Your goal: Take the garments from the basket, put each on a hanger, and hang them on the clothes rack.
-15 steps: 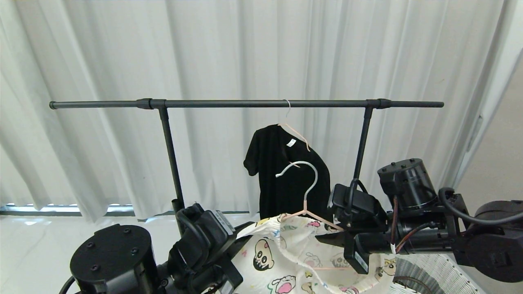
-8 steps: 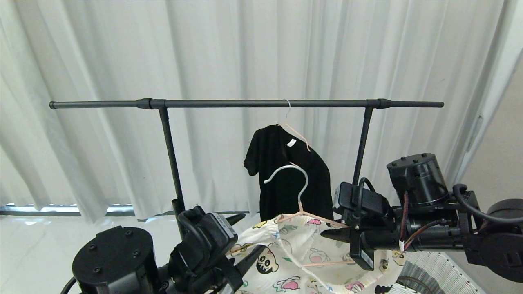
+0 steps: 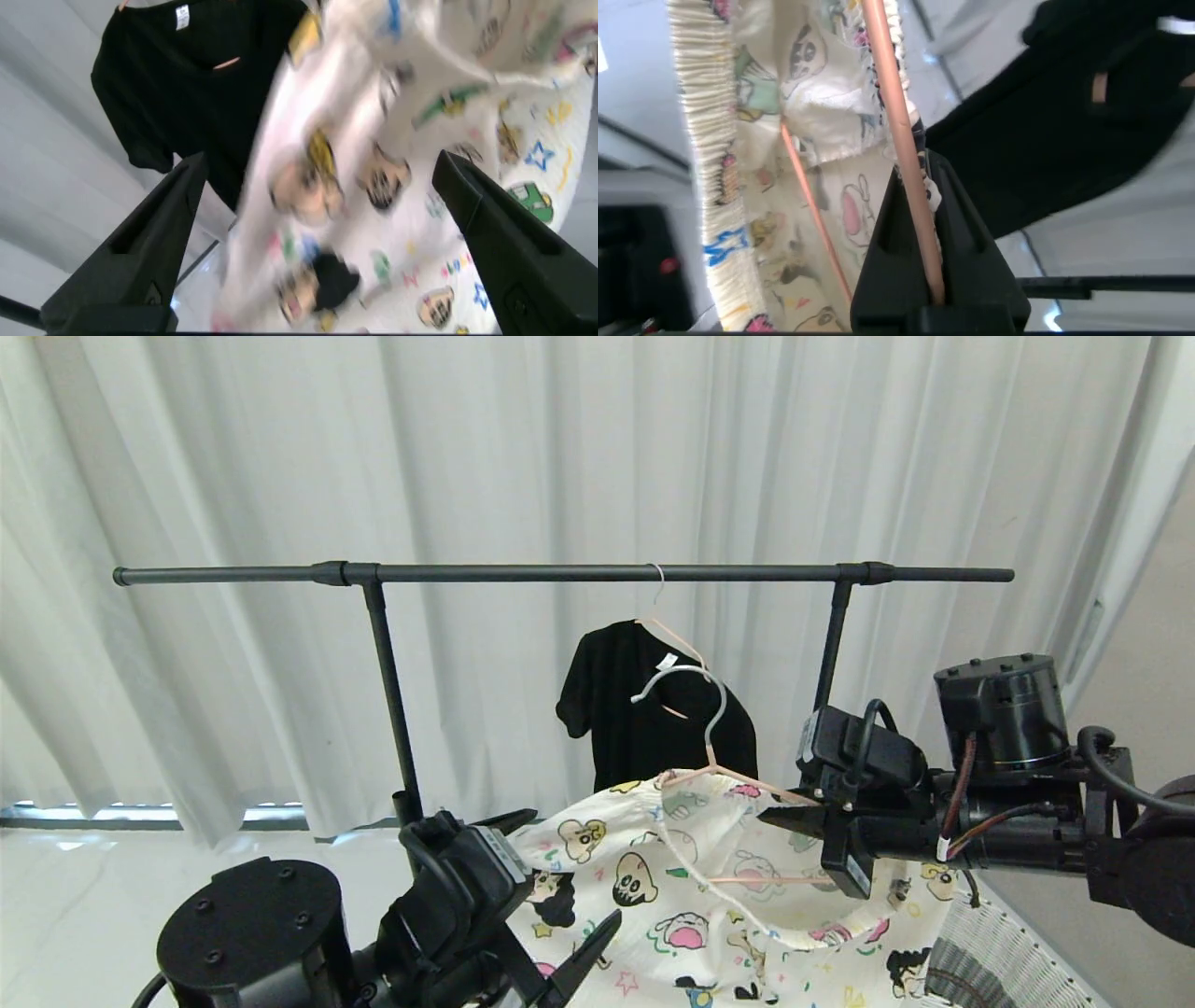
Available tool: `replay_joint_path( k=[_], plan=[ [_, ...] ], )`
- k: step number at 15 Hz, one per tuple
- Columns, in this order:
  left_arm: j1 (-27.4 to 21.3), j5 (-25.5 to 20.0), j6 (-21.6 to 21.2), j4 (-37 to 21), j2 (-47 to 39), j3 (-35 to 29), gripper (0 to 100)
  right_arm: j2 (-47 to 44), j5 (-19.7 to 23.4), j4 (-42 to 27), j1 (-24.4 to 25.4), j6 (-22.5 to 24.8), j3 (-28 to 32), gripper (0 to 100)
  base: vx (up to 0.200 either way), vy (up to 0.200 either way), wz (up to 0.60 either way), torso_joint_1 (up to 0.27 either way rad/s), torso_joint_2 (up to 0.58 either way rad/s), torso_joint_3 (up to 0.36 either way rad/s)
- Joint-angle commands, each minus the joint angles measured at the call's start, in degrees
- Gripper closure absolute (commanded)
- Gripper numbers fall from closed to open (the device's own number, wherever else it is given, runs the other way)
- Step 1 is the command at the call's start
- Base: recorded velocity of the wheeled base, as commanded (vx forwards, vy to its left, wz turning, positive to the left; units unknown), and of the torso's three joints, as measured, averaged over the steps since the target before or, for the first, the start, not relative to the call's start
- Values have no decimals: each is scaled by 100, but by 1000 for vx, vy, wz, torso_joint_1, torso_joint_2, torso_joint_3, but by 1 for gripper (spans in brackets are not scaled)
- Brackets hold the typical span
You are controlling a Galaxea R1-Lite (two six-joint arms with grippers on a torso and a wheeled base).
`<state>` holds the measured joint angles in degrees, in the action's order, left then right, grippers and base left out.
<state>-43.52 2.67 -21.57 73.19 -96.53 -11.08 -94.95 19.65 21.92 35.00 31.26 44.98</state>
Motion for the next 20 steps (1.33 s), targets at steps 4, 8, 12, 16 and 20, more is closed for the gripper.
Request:
replay_joint_path(
  k=[4,8,12,16,20],
  plan=[
    [1276,85,56,2,-15,475,0,522,144,23,-274,3,-104,100,0,0,0,0,0,0],
    [1443,41,416,2,-323,528,0,873,302,23,-266,12,-209,100,0,0,0,0,0,0],
    [1460,-443,645,2,-437,510,0,1049,364,14,-266,3,-218,100,0,0,0,0,0,0],
    [1478,-469,645,2,-437,484,100,1067,355,23,-266,12,-227,100,0,0,0,0,0,0],
    [2216,-302,654,2,-727,537,100,1163,320,41,-345,3,-420,100,0,0,0,0,0,0]
  ],
)
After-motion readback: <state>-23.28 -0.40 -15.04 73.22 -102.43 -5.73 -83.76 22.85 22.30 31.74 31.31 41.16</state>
